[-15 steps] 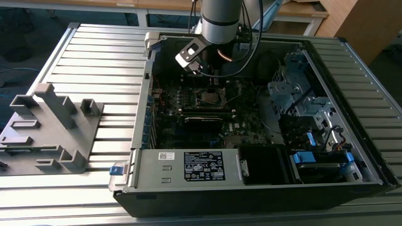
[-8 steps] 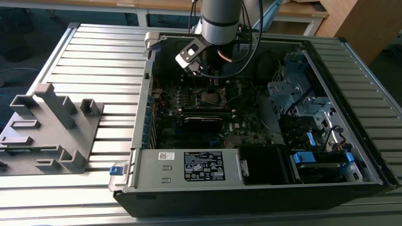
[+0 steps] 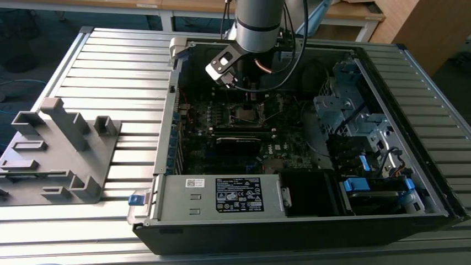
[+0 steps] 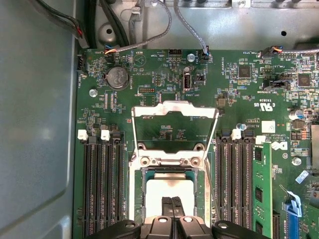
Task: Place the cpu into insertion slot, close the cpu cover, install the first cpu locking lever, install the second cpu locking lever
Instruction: 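Close the cpu cover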
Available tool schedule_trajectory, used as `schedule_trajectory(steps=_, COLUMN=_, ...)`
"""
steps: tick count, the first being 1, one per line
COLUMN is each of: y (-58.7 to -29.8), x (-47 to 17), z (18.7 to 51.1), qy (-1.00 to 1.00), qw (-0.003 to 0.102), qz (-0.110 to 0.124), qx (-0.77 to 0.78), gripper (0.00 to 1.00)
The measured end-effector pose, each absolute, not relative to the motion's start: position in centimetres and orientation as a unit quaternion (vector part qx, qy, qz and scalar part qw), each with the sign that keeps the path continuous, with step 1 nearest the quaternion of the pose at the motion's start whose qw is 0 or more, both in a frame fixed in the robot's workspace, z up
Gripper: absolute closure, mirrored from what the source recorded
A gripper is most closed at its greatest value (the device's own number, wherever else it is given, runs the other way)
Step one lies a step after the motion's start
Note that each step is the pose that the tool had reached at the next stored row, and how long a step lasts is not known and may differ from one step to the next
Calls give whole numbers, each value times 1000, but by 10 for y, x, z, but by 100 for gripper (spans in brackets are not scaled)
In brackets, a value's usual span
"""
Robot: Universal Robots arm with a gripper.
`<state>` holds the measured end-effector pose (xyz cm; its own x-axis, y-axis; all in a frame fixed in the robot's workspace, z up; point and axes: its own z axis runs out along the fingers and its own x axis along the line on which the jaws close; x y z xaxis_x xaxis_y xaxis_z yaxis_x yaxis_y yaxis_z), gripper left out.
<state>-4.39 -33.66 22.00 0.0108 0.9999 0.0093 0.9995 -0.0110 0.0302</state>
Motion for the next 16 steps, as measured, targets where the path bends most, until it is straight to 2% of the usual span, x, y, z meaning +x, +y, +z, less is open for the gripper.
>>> schedule_trajectory(steps=16, y=-337, x=-44, z=241, qy=703, qw=7, qz=14, qx=711, gripper=89)
